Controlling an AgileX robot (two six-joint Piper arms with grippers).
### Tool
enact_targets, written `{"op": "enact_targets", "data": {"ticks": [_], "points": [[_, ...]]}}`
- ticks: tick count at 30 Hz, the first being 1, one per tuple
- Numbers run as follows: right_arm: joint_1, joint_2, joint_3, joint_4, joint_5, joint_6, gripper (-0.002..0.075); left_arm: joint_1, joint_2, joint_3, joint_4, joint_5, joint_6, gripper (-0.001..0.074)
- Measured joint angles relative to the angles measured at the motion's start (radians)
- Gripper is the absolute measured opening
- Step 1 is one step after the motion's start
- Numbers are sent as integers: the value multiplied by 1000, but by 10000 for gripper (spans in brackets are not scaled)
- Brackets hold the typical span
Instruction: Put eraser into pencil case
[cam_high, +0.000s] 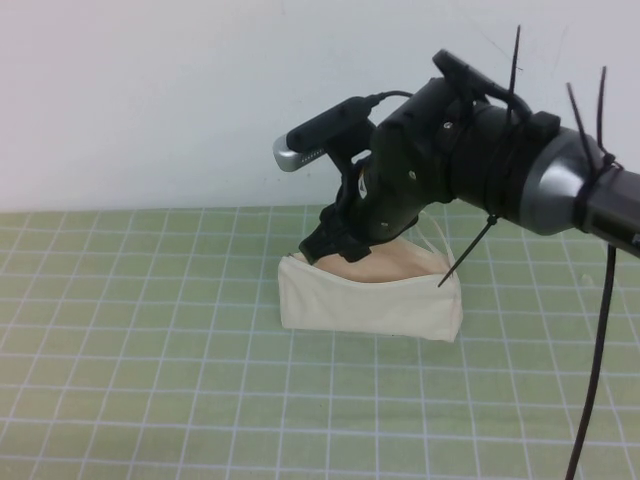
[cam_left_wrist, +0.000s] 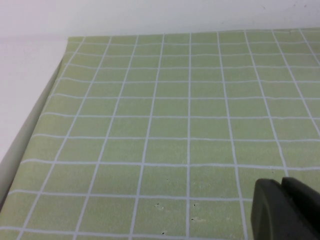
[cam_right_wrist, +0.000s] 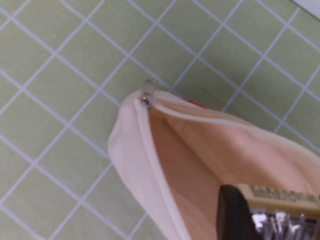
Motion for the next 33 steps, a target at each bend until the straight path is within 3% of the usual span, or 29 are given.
{"op": "enact_targets", "data": {"ticks": [8,15,18,24,28,33], "points": [[-10,25,0,0,-22,2,388,0,0,0,0,0,0,-1],[-10,-28,-2,-2,61,8,388,0,0,0,0,0,0,-1],[-10,-105,16,-13,92,10,316,0,0,0,0,0,0,-1],[-1,-367,285,-22,-8,81,58,0,0,0,0,0,0,-1],[6,-626,617,-24,-245,130,6,0,0,0,0,0,0,-1],[6,-845,805,-26,-284,133,0,0,0,0,0,0,0,-1]]}}
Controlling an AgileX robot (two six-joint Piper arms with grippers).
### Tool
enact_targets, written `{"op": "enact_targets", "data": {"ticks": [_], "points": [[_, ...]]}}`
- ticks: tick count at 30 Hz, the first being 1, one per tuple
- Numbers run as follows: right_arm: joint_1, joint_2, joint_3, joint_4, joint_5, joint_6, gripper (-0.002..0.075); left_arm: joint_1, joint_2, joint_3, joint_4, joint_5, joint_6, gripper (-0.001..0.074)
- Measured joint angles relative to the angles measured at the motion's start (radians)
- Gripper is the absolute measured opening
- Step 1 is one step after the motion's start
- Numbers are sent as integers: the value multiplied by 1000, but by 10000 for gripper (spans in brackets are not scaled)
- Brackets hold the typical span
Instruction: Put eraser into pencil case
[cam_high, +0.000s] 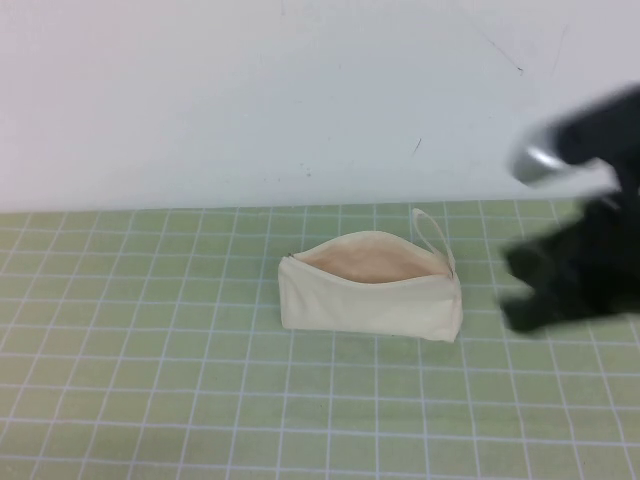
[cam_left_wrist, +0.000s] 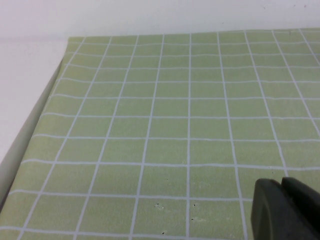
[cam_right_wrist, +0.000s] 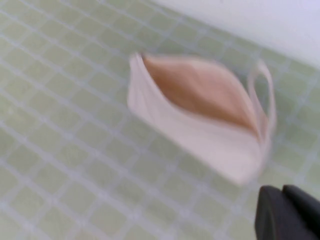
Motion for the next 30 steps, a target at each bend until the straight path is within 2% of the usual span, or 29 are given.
{"op": "enact_targets", "data": {"ticks": [3,6,10,15,18,21,30], "points": [[0,-90,82,0,56,2,0,0,0,0,0,0,0,-1],[0,-162,160,0,33,-57,-1,0,0,0,0,0,0,-1],[0,-250,282,0,-119,-157,-1,0,0,0,0,0,0,-1],[-2,-362,475,-2,-322,-174,-1,0,0,0,0,0,0,-1],[-38,-450,585,-2,-395,-174,-1,0,0,0,0,0,0,-1],[-129,-551,683,-2,-444,-176,-1,0,0,0,0,0,0,-1],[-523,-867,860,-8,-470,-179,-1,0,0,0,0,0,0,-1]]}}
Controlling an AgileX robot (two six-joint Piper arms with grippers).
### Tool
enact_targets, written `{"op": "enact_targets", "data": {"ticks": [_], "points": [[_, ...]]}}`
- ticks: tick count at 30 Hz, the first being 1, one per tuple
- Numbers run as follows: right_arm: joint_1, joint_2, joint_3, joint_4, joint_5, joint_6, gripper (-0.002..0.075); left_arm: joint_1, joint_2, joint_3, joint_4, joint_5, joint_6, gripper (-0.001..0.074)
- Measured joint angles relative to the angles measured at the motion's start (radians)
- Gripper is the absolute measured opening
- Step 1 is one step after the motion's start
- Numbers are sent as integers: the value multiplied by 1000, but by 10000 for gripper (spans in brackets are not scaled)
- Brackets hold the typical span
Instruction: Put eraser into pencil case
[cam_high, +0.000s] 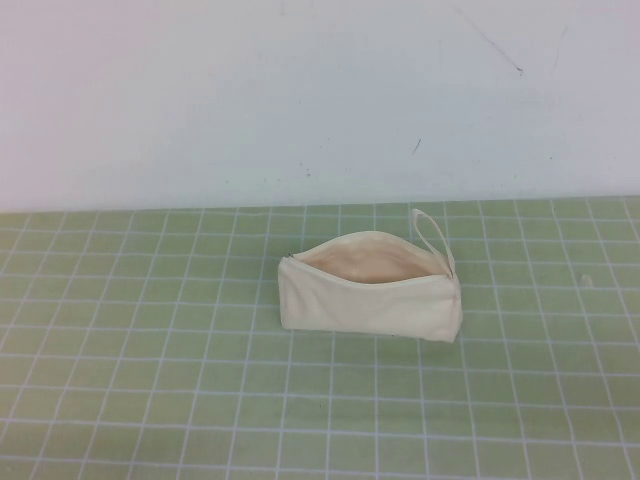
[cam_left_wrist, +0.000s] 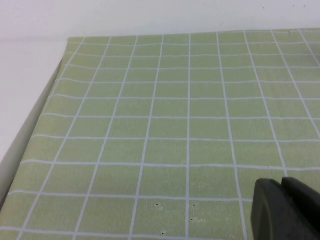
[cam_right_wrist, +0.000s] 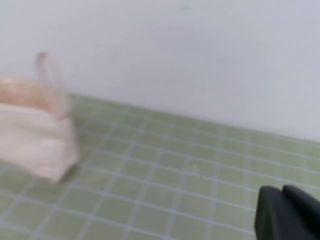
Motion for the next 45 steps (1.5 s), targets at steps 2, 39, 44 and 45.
{"op": "enact_targets", "data": {"ticks": [2,39,44,45], "points": [[-76,-73,33,0,0,0,-1,0,0,0,0,0,0,-1],[-224,-355,198,281,307,-217,-1,0,0,0,0,0,0,-1],[-224,-355,198,280,307,-215,-1,0,0,0,0,0,0,-1],[-224,-355,198,280,307,-215,-1,0,0,0,0,0,0,-1]]}}
